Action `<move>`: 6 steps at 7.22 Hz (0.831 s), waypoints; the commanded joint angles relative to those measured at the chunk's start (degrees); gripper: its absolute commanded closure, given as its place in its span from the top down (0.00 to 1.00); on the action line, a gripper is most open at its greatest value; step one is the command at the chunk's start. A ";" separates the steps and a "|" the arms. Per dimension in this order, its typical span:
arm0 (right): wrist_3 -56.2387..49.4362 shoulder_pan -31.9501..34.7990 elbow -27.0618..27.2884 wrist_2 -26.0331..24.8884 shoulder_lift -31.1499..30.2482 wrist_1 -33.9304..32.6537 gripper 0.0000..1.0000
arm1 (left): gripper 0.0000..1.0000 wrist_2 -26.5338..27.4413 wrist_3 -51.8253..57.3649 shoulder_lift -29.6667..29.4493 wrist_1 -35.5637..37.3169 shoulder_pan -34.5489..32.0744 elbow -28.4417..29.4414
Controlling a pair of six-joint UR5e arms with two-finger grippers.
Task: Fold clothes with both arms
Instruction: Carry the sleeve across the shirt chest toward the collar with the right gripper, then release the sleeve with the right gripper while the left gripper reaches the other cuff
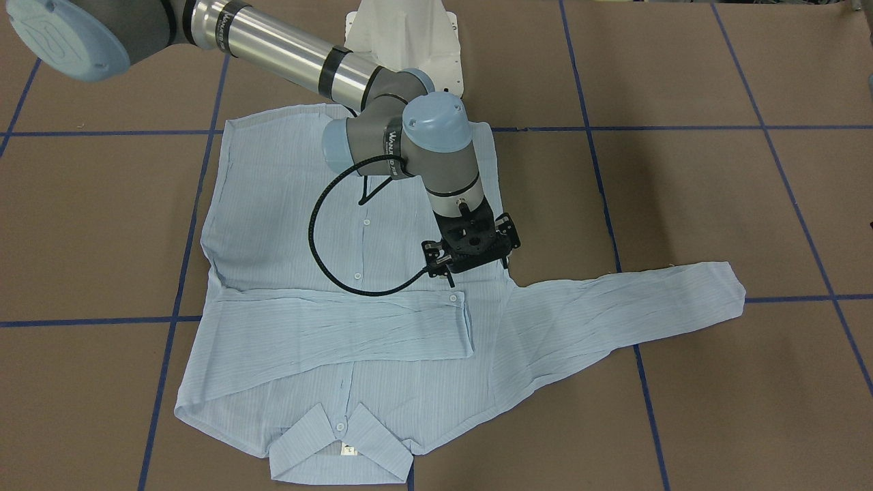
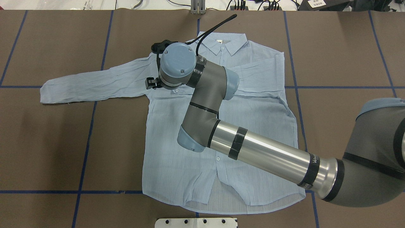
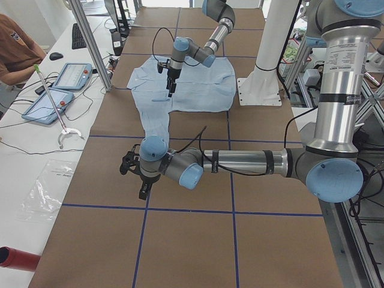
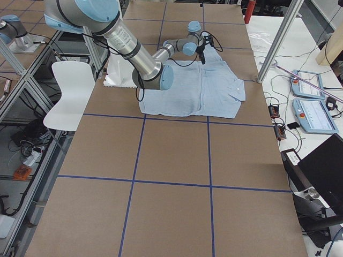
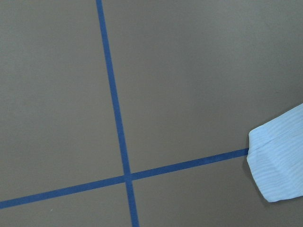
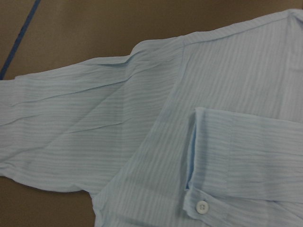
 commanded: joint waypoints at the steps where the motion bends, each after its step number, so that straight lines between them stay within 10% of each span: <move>1: -0.43 4.51 11.84 4.94 -4.28 -14.30 1.00 | 0.99 7.17 -17.90 0.14 -13.33 10.33 1.57; 6: -9.74 16.93 23.57 19.03 -18.98 -14.77 1.00 | 0.89 15.11 -22.64 -5.12 -18.30 20.93 8.51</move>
